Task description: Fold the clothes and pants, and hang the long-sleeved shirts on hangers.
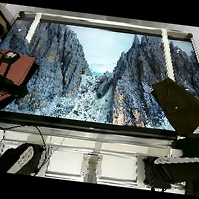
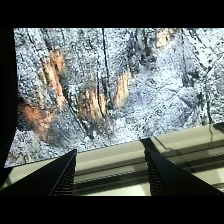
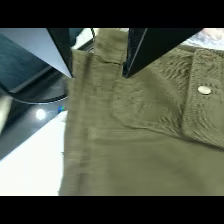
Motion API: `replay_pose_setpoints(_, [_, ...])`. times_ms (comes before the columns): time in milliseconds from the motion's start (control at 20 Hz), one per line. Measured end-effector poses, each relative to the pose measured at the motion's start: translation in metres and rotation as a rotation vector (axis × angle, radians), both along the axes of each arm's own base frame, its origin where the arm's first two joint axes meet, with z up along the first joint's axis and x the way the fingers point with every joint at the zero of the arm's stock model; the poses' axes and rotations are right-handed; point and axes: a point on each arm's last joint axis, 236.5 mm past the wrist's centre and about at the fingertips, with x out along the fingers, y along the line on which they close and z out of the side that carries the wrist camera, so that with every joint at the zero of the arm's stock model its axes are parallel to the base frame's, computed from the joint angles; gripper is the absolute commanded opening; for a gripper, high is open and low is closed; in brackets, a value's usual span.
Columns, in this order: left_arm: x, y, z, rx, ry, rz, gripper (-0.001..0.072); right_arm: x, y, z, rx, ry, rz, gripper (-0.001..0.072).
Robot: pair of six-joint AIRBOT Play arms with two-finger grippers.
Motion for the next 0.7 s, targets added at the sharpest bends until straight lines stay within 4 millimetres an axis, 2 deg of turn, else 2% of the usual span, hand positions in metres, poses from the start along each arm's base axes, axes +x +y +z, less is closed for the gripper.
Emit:
replay_pose_setpoints(100, [0.000, 0.000, 0.000, 0.000, 0.000, 0.000, 0.0497, -0.004, -0.006, 0.020, -0.044, -0.040, -0.022, 0.0381])
replay_pose_setpoints(150, [0.000, 0.000, 0.000, 0.000, 0.000, -0.001, 0.0497, 0.001, -0.002, 0.034, -0.058, -0.088, -0.024, 0.0373])
replay_pose_setpoints(200, [0.000, 0.000, 0.000, 0.000, 0.000, 0.000, 0.0497, 0.009, 0.006, 0.049, -0.060, -0.147, -0.017, 0.0336])
replay_pose_setpoints(250, [0.000, 0.000, 0.000, 0.000, 0.000, 0.000, 0.0497, 0.023, 0.019, 0.068, -0.063, -0.221, 0.012, 0.0255])
replay_pose_setpoints(300, [0.000, 0.000, 0.000, 0.000, 0.000, -0.001, 0.0497, 0.040, 0.039, 0.088, -0.065, -0.297, 0.060, 0.0224])
replay_pose_setpoints(350, [0.000, 0.000, 0.000, 0.000, 0.000, 0.000, 0.0497, 0.056, 0.063, 0.107, -0.065, -0.359, 0.120, 0.0224])
replay_pose_setpoints(400, [0.000, 0.000, 0.000, 0.000, 0.000, 0.000, 0.0497, 0.069, 0.090, 0.125, -0.071, -0.410, 0.189, 0.0178])
replay_pose_setpoints(450, [0.000, 0.000, 0.000, 0.000, 0.000, 0.000, 0.0497, 0.083, 0.125, 0.142, -0.072, -0.460, 0.280, 0.0028])
replay_pose_setpoints(500, [0.000, 0.000, 0.000, 0.000, 0.000, -0.001, 0.0497, 0.094, 0.162, 0.156, -0.062, -0.502, 0.374, 0.0020])
replay_pose_setpoints(600, [0.000, 0.000, 0.000, 0.000, 0.000, 0.000, 0.0497, 0.103, 0.244, 0.170, -0.036, -0.545, 0.586, 0.0021])
replay_pose_setpoints(700, [0.000, 0.000, 0.000, 0.000, 0.000, -0.001, 0.0497, 0.099, 0.326, 0.164, 0.006, -0.545, 0.798, 0.0021])
